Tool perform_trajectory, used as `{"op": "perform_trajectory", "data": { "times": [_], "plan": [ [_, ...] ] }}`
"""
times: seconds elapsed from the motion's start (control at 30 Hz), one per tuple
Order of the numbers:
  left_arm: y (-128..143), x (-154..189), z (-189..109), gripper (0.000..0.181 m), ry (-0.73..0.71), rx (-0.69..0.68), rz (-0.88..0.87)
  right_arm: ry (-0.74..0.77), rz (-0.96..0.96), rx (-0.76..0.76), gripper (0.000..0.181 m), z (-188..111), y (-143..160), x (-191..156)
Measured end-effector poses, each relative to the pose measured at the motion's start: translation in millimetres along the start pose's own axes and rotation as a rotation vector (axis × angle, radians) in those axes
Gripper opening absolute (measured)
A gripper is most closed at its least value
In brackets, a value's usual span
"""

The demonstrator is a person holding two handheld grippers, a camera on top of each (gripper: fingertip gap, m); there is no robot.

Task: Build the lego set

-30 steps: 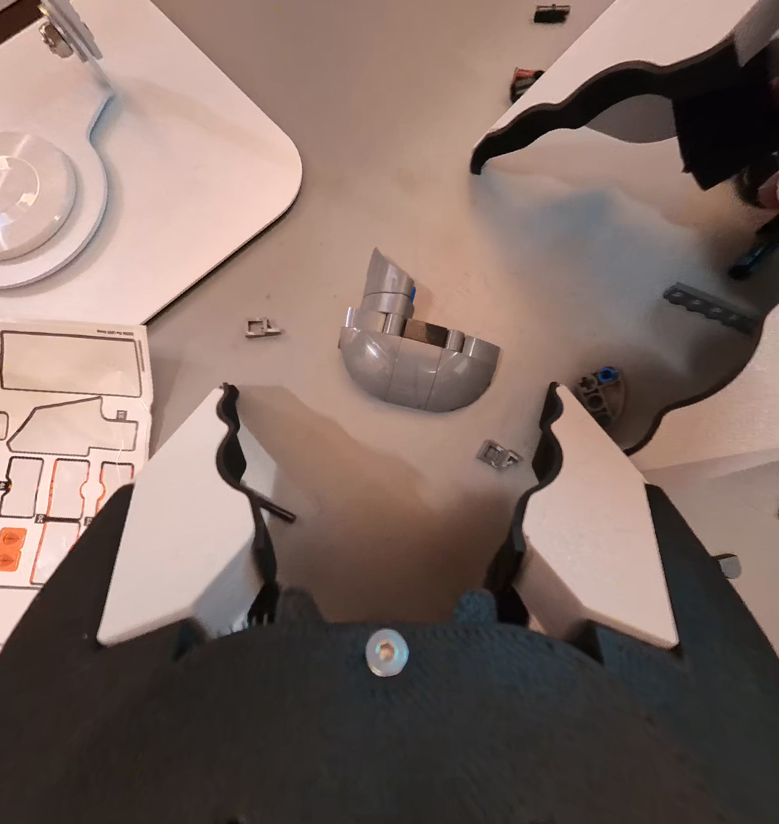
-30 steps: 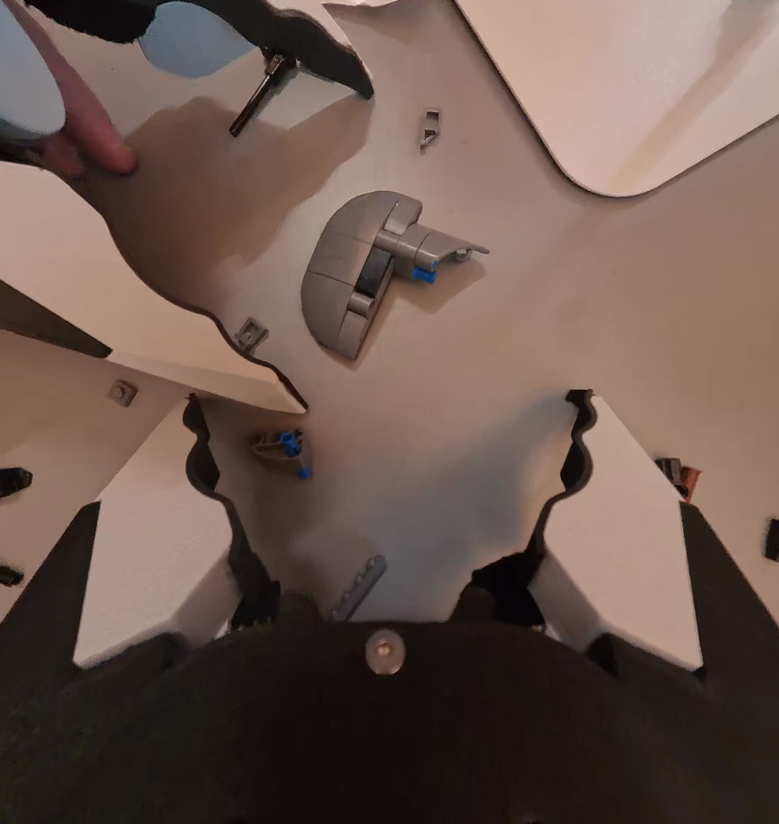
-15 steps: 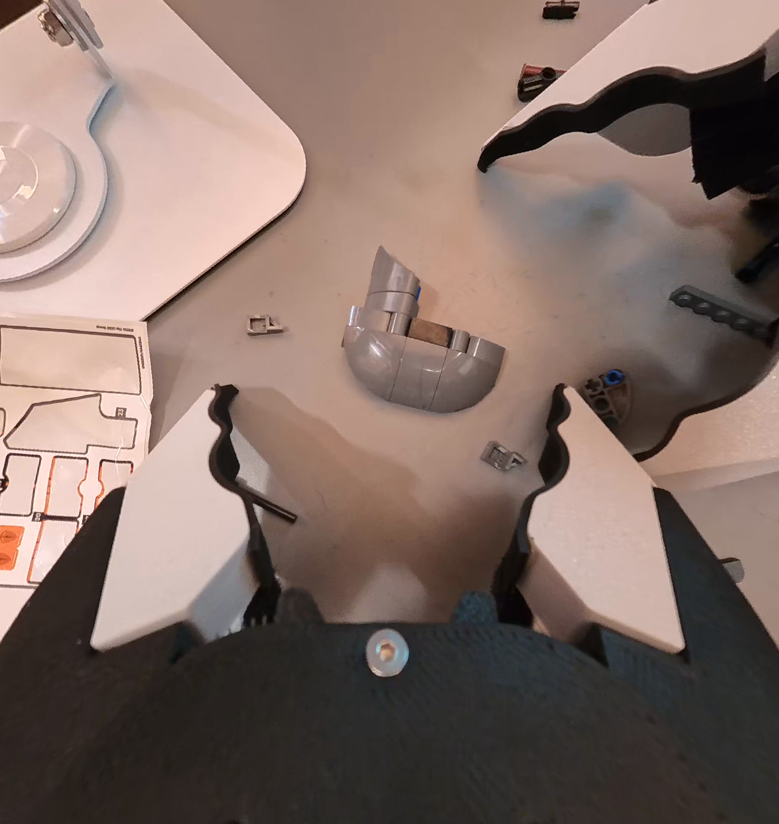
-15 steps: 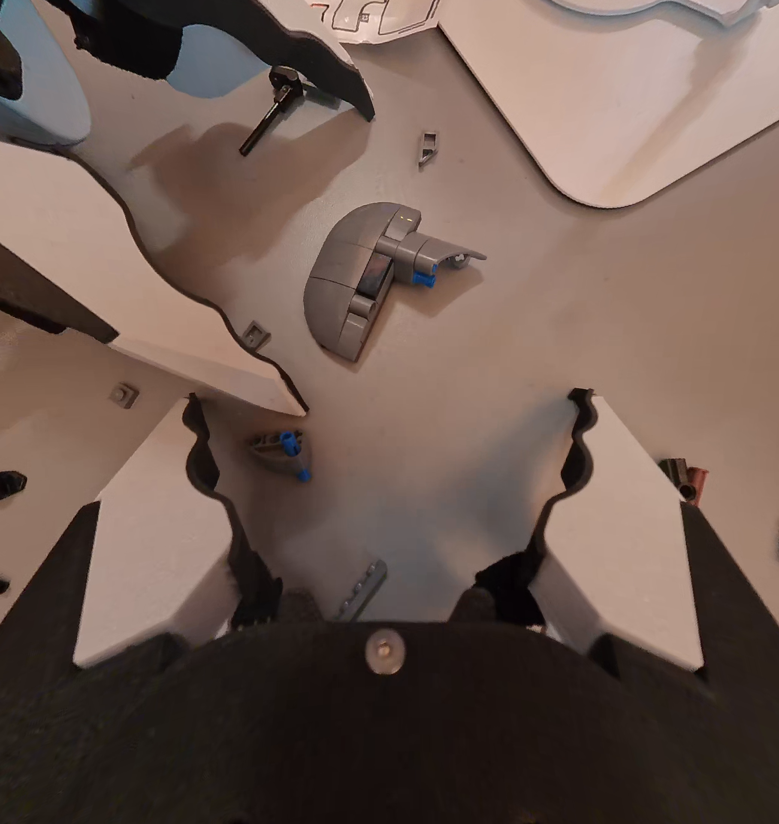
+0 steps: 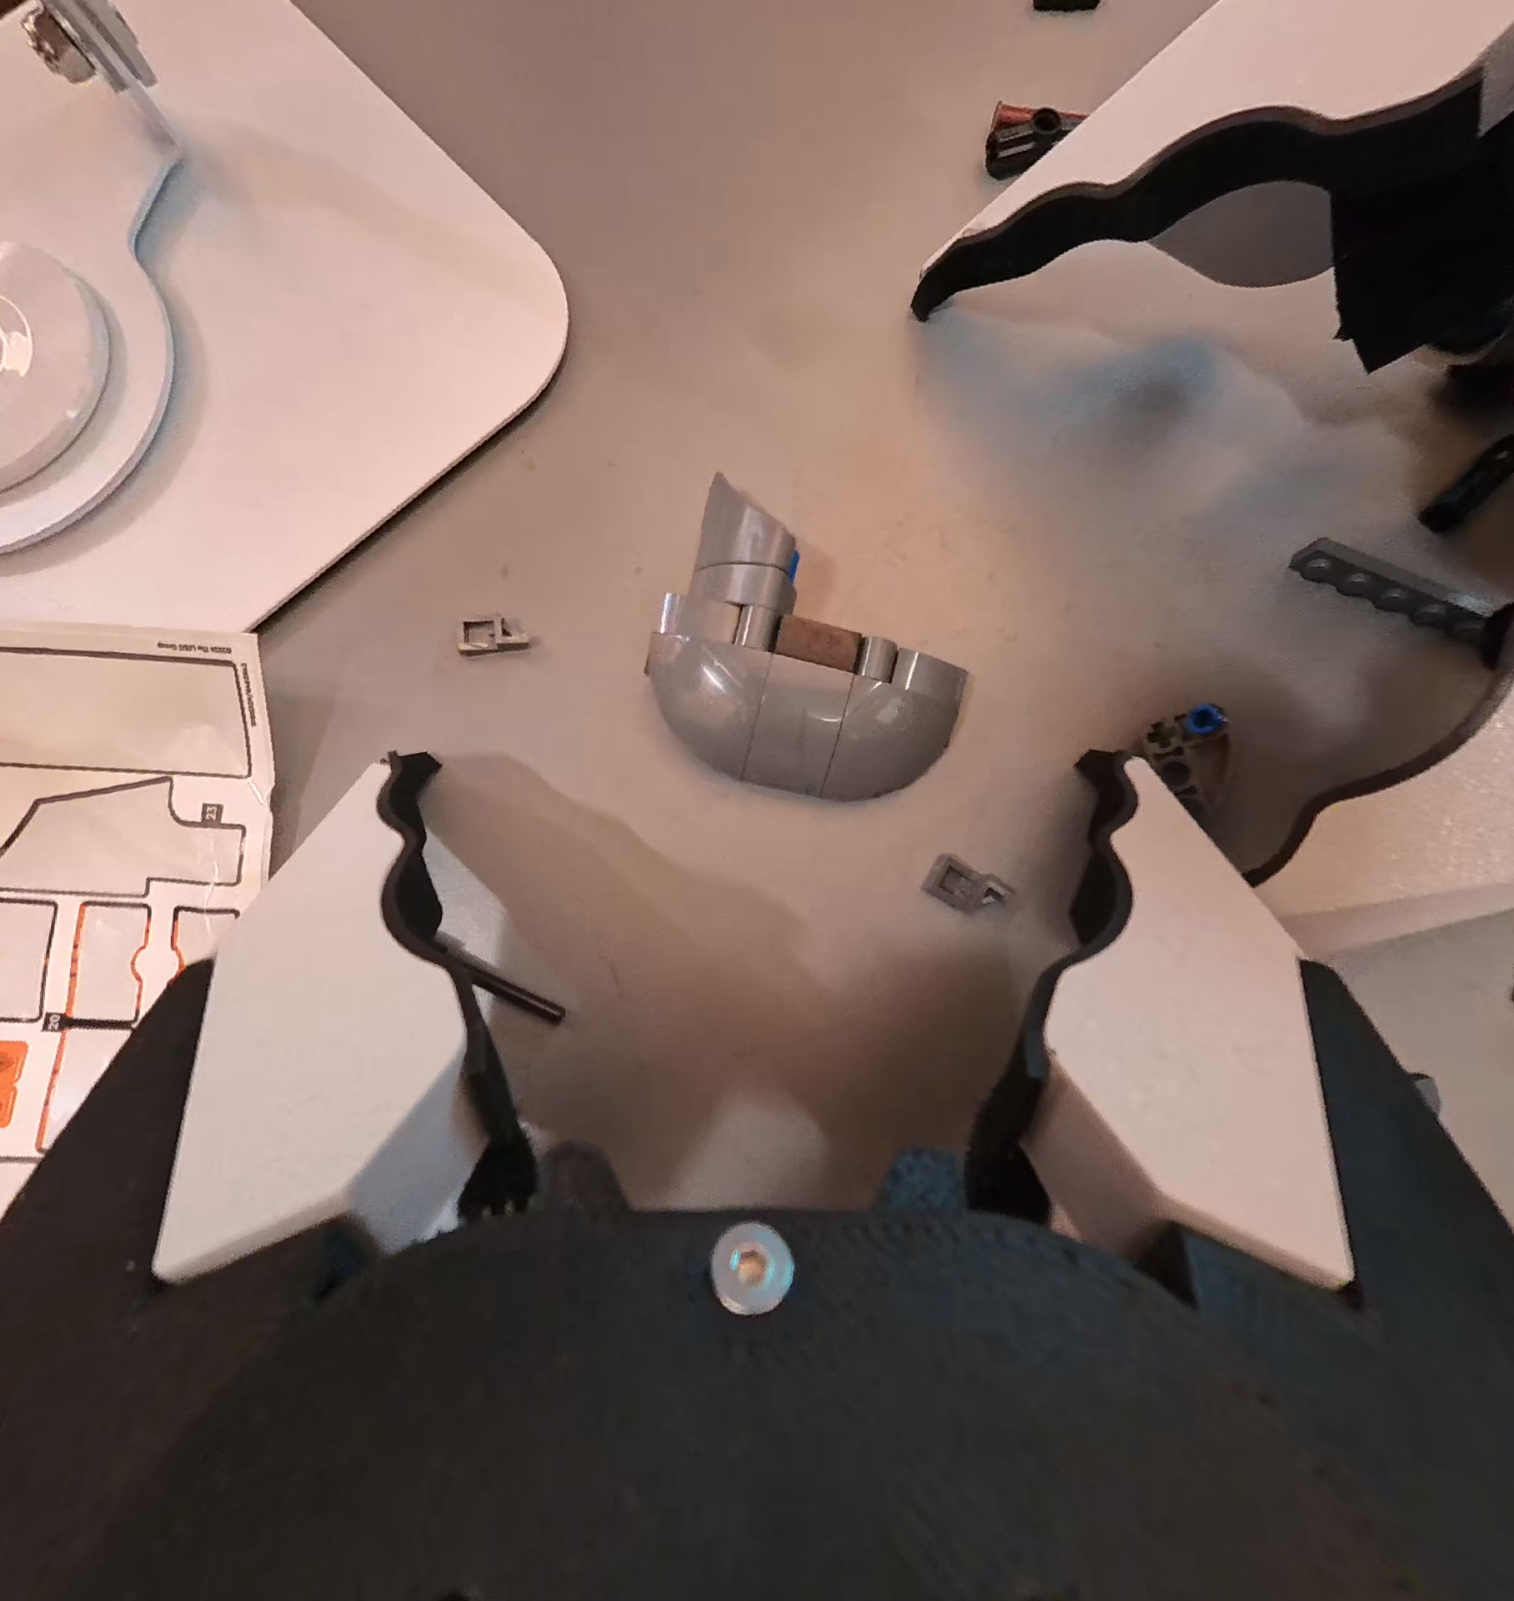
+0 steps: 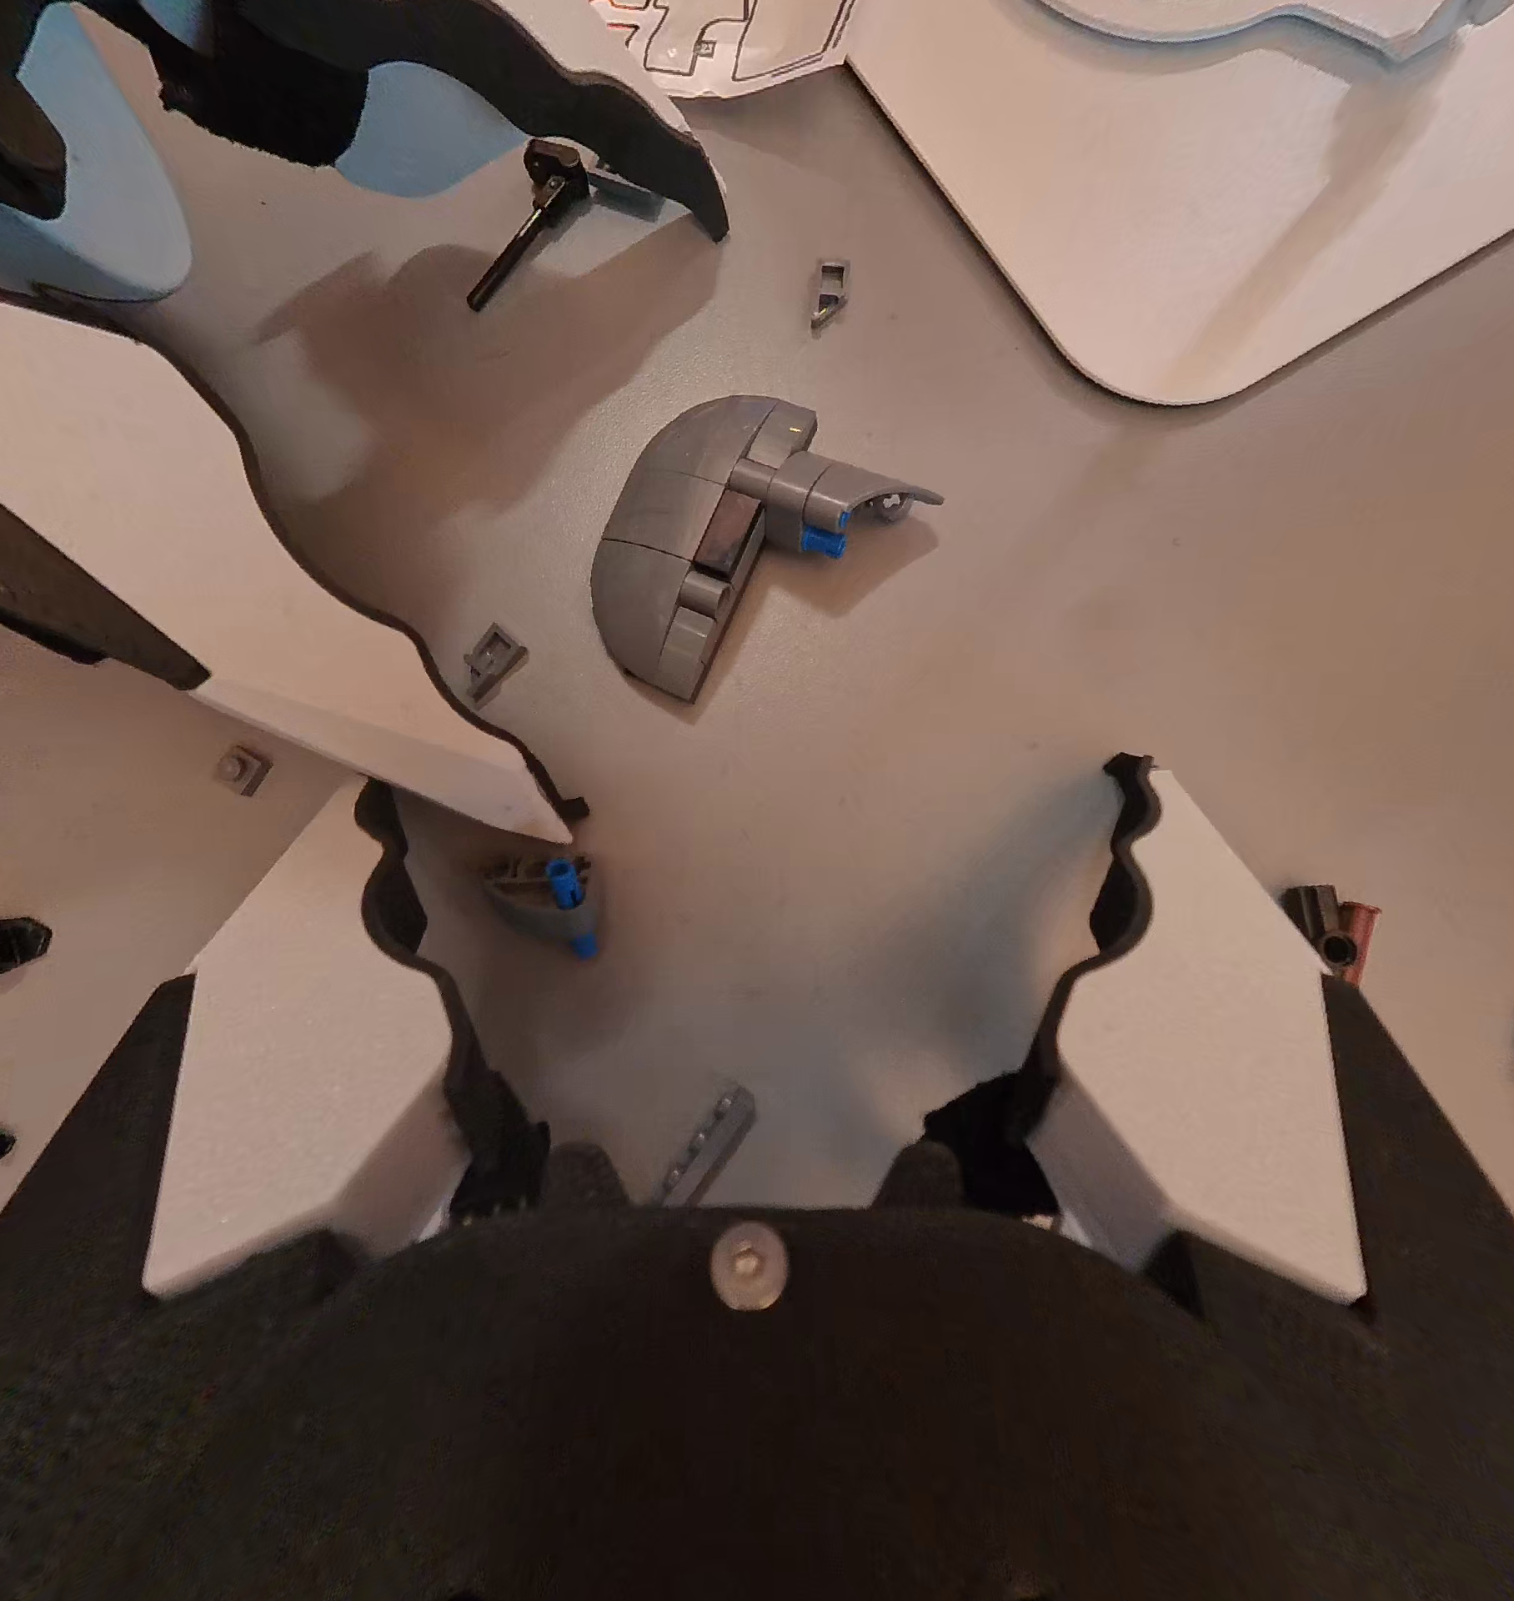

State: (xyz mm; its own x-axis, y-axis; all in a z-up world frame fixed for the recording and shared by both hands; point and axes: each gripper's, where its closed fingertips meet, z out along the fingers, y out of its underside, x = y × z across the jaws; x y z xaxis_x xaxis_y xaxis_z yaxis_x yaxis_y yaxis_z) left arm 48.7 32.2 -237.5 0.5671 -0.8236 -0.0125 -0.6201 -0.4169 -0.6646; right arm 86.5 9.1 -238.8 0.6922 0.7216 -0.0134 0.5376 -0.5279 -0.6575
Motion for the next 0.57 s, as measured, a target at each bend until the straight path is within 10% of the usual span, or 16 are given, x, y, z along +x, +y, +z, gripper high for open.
{"op": "perform_trajectory", "data": {
  "times": [0.57],
  "plan": [
    [1.6,-3.3,1.8,0.157,-0.127,-0.013,-0.147,-0.012,-0.014,0.0,0.156,-1.5,1.8,0.3]
  ]
}}
